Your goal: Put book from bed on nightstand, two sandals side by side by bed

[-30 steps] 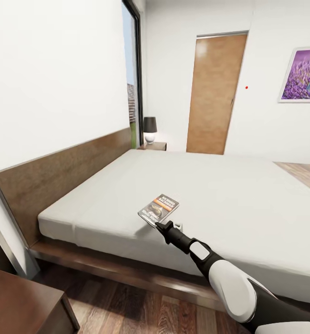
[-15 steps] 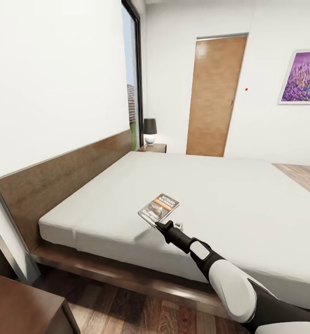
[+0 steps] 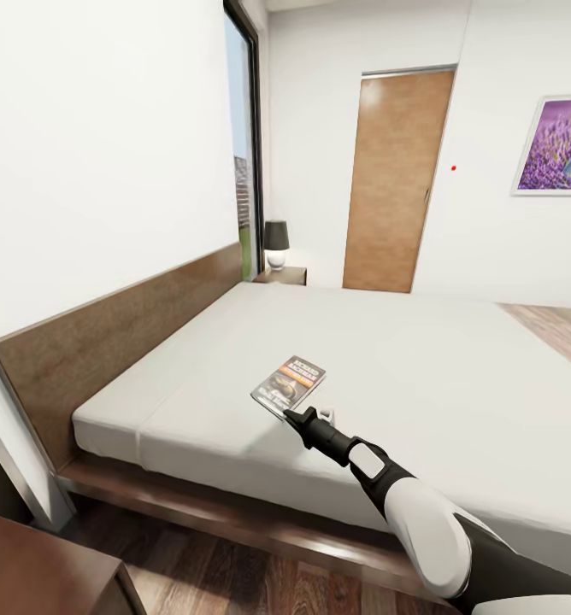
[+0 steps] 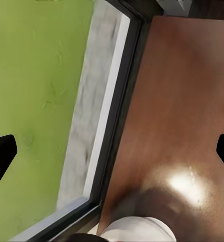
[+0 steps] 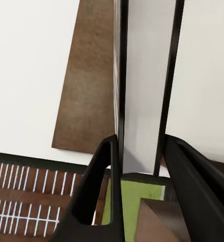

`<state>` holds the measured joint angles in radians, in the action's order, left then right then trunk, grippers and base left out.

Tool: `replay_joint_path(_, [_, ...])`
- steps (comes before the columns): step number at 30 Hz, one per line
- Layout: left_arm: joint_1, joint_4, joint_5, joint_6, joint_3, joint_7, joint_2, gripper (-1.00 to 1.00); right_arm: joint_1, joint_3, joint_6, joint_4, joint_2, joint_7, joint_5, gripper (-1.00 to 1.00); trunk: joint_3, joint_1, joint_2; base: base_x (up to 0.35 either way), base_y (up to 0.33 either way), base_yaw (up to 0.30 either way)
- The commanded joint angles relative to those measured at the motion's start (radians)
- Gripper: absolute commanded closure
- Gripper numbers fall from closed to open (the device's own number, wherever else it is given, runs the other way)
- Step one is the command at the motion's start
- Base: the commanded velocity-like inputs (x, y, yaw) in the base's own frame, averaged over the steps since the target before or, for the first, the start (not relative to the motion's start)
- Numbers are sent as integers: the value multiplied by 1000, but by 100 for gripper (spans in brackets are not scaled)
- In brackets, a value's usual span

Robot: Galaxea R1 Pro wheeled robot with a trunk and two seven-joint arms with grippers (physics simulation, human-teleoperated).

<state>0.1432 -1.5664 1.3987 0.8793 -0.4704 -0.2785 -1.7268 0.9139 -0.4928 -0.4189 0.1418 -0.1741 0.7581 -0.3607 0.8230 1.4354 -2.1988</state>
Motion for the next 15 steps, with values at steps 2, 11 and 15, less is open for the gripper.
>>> replay_joint_path(2, [6,-1,11,1,-7,-9,0,-100,0,0,-7,1,0,6,-6,100,-5,-8,14,0,0,0])
replay_joint_path(11, [19,10,-1,12,-5,-21,11,-100,-11,-6,-7,11,11,31,-12,100,-27,-35,63,0,0,0])
replay_joint_path(15, [19,29,-24,35,-6,-44,33,-100,-34,-7,-6,17,33,37,-13,100,-27,-35,63,0,0,0])
